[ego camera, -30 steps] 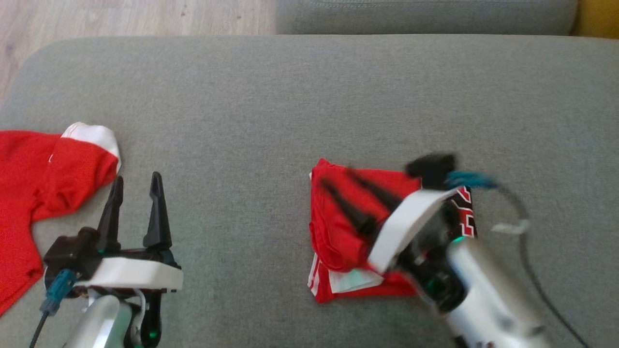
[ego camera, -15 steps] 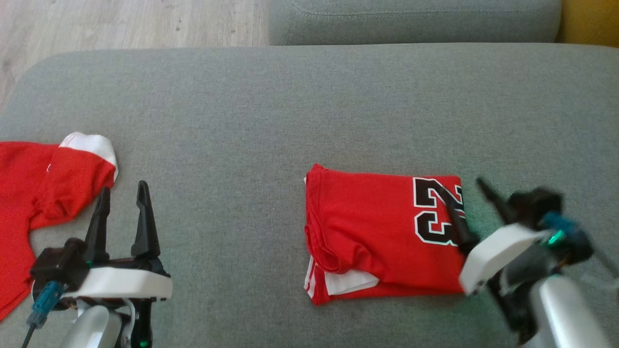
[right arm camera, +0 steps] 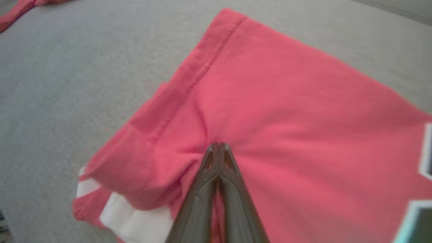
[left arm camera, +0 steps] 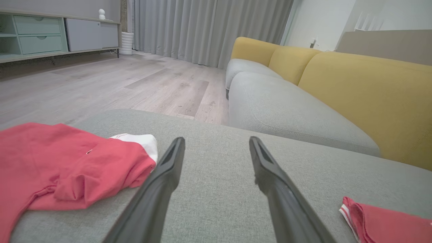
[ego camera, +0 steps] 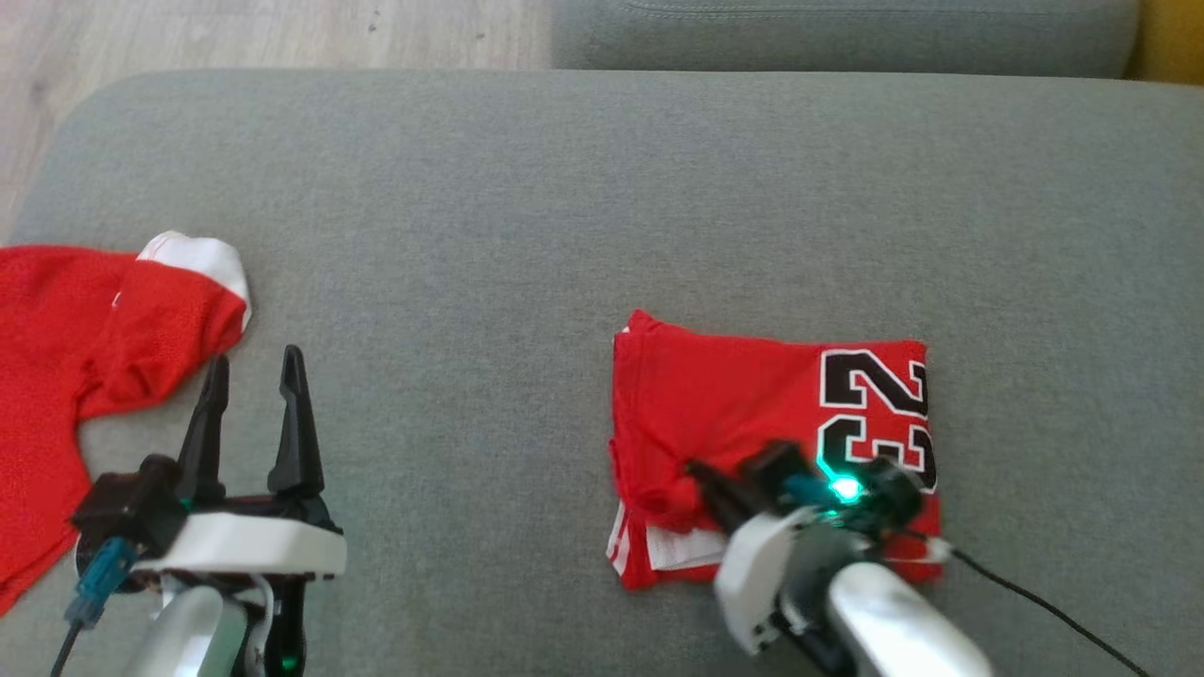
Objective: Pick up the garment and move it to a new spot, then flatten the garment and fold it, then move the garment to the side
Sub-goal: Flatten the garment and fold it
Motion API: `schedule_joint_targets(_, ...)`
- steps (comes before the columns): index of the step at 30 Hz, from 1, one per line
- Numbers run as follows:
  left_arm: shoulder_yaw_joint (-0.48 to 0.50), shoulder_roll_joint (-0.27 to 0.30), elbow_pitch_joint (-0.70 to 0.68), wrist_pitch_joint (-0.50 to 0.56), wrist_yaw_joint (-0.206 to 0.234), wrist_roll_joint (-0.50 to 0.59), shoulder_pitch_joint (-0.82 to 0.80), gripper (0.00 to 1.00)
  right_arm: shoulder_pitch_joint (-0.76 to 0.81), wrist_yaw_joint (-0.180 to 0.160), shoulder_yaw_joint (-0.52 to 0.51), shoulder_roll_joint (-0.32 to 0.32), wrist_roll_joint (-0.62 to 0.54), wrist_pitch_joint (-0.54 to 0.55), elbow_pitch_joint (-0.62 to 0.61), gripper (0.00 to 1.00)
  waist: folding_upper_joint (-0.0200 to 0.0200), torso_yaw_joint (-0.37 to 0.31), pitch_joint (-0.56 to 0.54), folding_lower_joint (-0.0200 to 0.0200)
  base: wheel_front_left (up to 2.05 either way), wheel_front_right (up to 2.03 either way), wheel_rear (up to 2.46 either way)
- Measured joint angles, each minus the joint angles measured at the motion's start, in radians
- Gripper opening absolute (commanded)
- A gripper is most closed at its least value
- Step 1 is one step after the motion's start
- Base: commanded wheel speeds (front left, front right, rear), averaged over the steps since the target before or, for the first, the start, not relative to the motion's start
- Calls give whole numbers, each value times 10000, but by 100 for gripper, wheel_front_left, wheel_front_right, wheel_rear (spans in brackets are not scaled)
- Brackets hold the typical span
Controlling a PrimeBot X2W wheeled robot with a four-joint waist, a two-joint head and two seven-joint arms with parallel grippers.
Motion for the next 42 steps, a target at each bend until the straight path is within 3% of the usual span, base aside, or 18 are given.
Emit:
schedule_joint_targets(7, -33, -13, 52, 0, -8, -2, -81, 100, -626, 2, 2842, 38, 2151, 493, 389, 0, 0, 172, -23, 0, 0, 0, 0)
schedule_joint_targets(12, -13, 0, 56, 0, 8, 0, -72, 100, -629, 2, 3519, 35, 3743, 761, 146, 0, 0, 59, -40, 0, 0, 0, 0)
schedule_joint_targets(13, -8, 2, 54, 0, 10, 0, -71, 100, -629, 2, 3398, 29, 4071, 708, -38, 29, 0, 16, -45, 0, 0, 0, 0)
schedule_joint_targets(14, -2, 6, 54, -2, 13, 0, -68, 100, -629, 2, 3183, 19, 4380, 568, -299, 100, 0, -30, -57, 0, 0, 0, 0)
schedule_joint_targets(20, 36, 17, 35, -10, 130, -6, -4, 100, -549, 2, 769, -569, 4855, -591, -2107, 100, 0, -315, -275, 0, 0, 0, 0)
schedule_joint_targets(28, 102, 27, 13, -54, 213, -77, 577, 100, 983, 2, -3087, -972, 2903, -1003, -3607, 100, 0, -742, -772, 0, 0, 0, 0)
schedule_joint_targets(33, 42, 31, 42, -84, 211, -75, 596, 100, 1614, 2, -4190, -890, 2017, -863, -3940, 100, 0, -868, -1035, 0, 0, 0, 0)
schedule_joint_targets(42, -73, 84, 343, -82, 213, -40, 655, 100, 2075, 2, -5108, -663, 1480, -516, -3952, 100, 0, -1206, -1395, -1, 0, 0, 0)
